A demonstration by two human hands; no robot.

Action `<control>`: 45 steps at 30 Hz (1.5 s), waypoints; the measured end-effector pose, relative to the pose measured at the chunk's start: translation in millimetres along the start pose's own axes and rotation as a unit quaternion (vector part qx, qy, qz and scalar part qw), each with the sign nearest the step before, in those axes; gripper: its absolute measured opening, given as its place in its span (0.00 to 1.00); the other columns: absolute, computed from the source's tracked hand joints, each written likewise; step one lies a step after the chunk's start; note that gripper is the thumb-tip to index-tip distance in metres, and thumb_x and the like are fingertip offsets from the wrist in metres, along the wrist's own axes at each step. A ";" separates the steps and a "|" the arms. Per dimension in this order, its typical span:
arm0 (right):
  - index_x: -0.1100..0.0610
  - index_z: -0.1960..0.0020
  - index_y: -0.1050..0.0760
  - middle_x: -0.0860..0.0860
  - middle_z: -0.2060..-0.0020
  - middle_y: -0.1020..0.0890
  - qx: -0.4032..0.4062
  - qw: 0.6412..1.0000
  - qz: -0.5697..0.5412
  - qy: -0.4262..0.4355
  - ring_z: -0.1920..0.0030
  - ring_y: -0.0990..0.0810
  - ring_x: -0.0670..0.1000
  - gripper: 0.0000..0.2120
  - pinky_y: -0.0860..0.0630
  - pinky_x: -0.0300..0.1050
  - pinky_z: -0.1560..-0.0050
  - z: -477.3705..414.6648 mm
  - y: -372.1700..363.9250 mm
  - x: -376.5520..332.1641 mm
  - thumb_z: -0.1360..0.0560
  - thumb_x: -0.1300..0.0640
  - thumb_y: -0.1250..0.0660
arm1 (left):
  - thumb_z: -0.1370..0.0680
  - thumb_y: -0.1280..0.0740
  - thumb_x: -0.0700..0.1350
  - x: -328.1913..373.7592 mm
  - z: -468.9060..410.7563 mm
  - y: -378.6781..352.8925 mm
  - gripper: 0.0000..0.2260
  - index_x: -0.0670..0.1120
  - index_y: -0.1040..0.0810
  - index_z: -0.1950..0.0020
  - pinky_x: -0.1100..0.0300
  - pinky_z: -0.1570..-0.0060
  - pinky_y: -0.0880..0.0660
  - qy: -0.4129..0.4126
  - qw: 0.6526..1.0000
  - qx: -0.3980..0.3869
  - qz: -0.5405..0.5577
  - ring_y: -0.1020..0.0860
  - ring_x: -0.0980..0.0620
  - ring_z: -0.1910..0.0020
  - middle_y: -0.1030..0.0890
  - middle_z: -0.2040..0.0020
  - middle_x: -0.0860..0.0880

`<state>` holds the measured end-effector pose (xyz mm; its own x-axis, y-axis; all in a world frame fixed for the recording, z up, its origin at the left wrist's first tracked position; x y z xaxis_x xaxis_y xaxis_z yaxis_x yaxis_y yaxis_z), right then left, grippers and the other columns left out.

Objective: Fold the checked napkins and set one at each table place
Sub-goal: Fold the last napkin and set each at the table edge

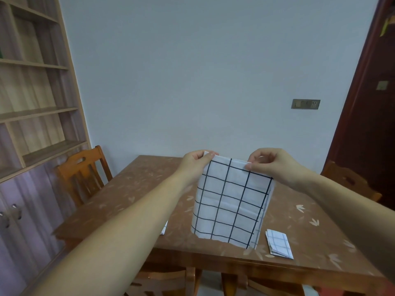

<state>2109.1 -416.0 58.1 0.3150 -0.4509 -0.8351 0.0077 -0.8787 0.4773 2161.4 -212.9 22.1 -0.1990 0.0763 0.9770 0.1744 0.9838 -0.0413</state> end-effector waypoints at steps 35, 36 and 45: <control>0.50 0.60 0.20 0.42 0.79 0.29 -0.067 0.964 0.257 0.019 0.78 0.34 0.41 0.09 0.37 0.30 0.73 2.5 18.1 -11.6 0.22 0.52 0.33 | 0.25 0.27 0.47 29.0 -8.6 8.3 0.07 0.58 0.16 0.60 0.62 0.71 0.37 -0.054 0.970 -0.054 -0.233 0.36 0.53 0.74 0.34 0.77 0.55; 0.49 0.63 0.21 0.42 0.79 0.31 -0.073 0.962 0.262 0.011 0.78 0.36 0.42 0.11 0.38 0.31 0.73 3.0 18.2 -10.2 0.22 0.52 0.33 | 0.25 0.27 0.46 28.4 -8.8 8.3 0.07 0.58 0.16 0.60 0.62 0.71 0.37 -0.052 0.971 -0.056 -0.228 0.35 0.54 0.74 0.33 0.77 0.55; 0.67 0.56 0.22 0.50 0.66 0.22 -0.099 0.987 0.123 0.003 0.64 0.25 0.45 0.18 0.26 0.40 0.55 2.5 24.0 -6.2 0.19 0.53 0.39 | 0.27 0.25 0.45 16.8 -6.5 14.1 0.01 0.48 0.14 0.57 0.49 0.48 0.23 -0.002 0.999 -0.010 -0.035 0.20 0.46 0.58 0.16 0.59 0.46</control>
<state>2105.0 -434.6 74.0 0.3368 -0.6447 -0.6862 0.1155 -0.6950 0.7097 2166.8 -198.8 39.3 -0.2158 0.0075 0.9764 0.1786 0.9834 0.0319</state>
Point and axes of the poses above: each hand's wrist, its own z-axis away from the middle knuckle, its own y-axis out of the back of the hand, x = y × z, the point moved 7 cm from there along -z, towards the middle knuckle
